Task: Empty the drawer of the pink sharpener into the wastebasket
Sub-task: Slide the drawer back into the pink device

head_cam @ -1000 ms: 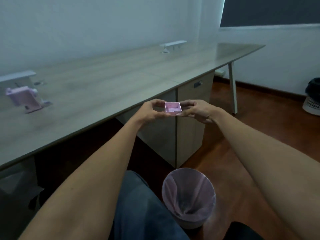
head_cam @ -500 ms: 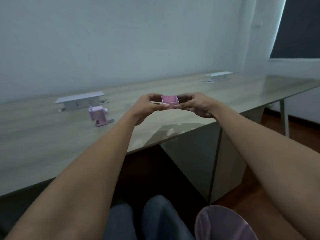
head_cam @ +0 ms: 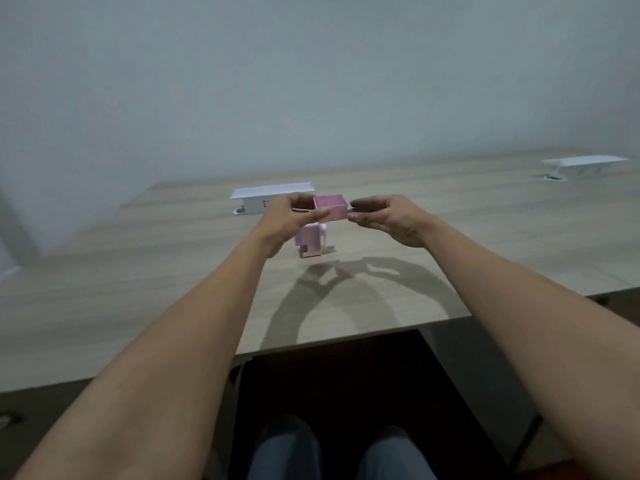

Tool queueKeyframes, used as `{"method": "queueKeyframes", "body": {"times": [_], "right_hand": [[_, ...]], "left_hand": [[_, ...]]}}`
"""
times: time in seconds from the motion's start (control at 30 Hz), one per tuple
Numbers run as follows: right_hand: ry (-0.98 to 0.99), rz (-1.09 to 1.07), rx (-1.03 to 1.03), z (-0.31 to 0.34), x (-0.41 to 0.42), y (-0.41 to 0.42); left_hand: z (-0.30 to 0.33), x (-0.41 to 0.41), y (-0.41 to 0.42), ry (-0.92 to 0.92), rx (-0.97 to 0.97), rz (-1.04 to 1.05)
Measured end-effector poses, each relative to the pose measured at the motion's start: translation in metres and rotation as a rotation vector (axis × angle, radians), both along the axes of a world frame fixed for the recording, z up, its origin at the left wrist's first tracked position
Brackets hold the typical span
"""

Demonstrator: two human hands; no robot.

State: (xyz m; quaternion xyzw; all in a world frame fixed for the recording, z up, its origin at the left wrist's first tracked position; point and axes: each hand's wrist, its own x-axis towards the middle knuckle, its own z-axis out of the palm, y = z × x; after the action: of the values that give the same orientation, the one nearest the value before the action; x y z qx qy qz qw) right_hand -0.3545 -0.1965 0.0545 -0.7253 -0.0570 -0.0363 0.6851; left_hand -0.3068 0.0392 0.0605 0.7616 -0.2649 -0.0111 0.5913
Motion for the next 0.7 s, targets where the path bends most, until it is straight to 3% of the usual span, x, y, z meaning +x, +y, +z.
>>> {"method": "queueKeyframes", "body": {"times": [0.33,0.7], "right_hand": [[0.013,-0.041,-0.224,-0.045,0.072,0.029],[0.009,0.024,-0.183,-0.062,0.098,0.040]], "left_hand": [[-0.042,0.047,0.086,0.078,-0.032,0.224],[-0.092,0.060,0.076,0.216,0.009,0.254]]}}
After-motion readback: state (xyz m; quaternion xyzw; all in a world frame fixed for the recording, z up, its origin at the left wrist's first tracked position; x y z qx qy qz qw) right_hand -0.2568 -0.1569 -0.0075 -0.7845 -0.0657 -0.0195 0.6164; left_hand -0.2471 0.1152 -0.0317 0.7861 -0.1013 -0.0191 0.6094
